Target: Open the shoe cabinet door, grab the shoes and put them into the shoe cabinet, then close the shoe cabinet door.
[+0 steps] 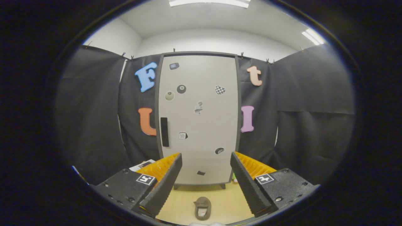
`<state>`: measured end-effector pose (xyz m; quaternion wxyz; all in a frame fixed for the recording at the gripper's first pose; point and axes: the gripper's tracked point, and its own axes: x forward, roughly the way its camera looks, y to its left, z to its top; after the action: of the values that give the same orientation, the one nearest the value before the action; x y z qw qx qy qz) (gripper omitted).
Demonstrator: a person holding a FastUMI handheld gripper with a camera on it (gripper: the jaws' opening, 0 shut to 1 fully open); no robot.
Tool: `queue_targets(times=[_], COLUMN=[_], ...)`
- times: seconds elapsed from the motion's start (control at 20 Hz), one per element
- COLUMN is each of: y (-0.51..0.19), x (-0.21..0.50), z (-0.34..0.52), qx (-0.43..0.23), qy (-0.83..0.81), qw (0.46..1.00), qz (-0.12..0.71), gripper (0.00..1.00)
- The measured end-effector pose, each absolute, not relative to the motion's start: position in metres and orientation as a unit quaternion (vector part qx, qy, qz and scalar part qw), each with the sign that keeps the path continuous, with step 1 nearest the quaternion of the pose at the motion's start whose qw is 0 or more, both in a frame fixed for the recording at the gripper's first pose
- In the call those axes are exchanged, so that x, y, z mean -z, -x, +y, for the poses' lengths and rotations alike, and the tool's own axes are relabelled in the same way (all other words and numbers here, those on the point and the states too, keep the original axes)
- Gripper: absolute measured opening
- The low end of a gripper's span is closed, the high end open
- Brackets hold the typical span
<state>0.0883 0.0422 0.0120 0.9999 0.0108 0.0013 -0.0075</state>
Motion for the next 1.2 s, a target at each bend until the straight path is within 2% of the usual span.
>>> queue_targets(times=[0.45,0.95,1.2], y=[-0.205,-0.331,-0.354], x=[-0.018,0.005,-0.002], z=[0.132,0.182,0.185], qx=[-0.071,-0.088,-0.077], qy=[0.0,-0.009,-0.006], qw=[0.997,0.995,0.996], qz=[0.008,0.049,0.041], gripper=[1.0,1.0,0.91])
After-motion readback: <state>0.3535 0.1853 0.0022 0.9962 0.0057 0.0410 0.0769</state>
